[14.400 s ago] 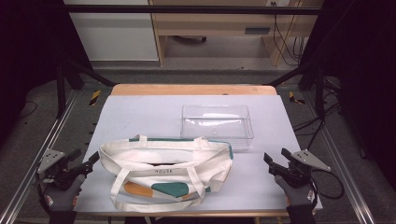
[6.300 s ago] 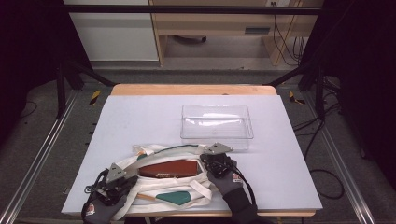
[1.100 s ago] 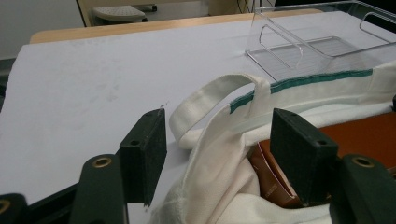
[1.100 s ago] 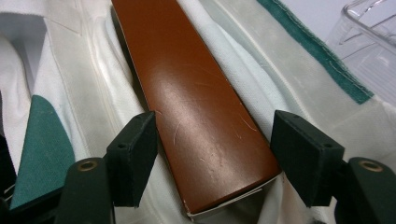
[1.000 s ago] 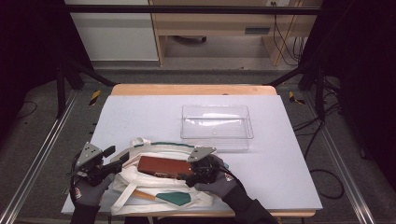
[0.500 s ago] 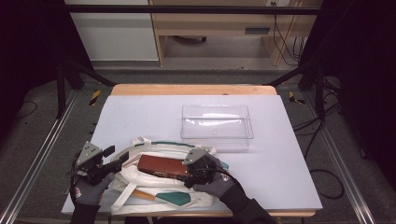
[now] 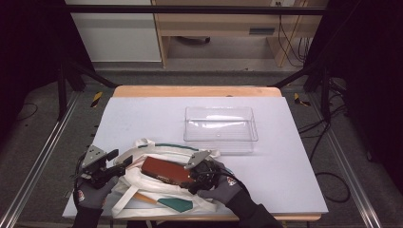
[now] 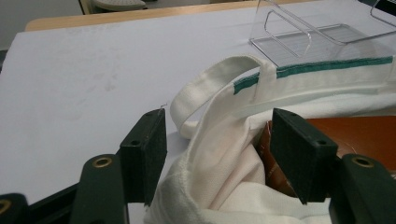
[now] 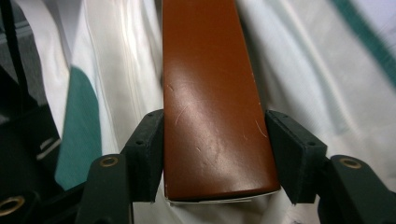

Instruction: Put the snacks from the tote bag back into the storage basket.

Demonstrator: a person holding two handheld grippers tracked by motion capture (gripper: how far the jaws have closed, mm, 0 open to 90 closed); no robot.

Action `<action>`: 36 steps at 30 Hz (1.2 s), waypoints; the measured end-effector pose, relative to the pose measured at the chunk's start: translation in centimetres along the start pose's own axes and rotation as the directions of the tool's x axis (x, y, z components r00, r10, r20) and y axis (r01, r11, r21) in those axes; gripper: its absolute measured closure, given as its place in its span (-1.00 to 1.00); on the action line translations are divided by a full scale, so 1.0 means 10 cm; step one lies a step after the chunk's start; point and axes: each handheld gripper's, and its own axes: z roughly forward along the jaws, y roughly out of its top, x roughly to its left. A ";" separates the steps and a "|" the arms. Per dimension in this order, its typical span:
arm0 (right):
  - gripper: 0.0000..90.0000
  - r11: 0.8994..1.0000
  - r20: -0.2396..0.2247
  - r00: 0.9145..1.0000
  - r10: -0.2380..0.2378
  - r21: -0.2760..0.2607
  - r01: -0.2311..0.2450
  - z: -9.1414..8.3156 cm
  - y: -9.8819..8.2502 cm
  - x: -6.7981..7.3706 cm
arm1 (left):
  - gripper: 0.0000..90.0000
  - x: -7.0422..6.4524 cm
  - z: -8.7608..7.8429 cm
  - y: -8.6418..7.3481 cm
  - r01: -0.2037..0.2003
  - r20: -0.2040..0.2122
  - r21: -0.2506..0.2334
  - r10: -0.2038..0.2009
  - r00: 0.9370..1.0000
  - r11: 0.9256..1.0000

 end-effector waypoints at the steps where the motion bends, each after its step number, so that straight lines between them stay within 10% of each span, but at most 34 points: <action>1: -0.07 1.000 -0.002 1.000 0.003 -0.001 -0.003 0.03 -0.02 -0.01 | -0.19 0.00 0.00 0.00 0.001 0.002 0.000 -0.001 1.000 1.000; 17: -0.27 0.988 0.005 0.999 0.045 -0.146 -0.044 -0.07 0.15 0.02 | -0.21 0.03 -0.08 0.04 0.006 -0.003 -0.037 -0.006 1.000 0.999; 36: -0.15 1.000 -0.002 1.000 -0.018 0.011 0.018 0.40 0.31 -0.01 | -0.21 0.06 -0.11 0.05 0.012 -0.006 -0.046 -0.013 1.000 0.999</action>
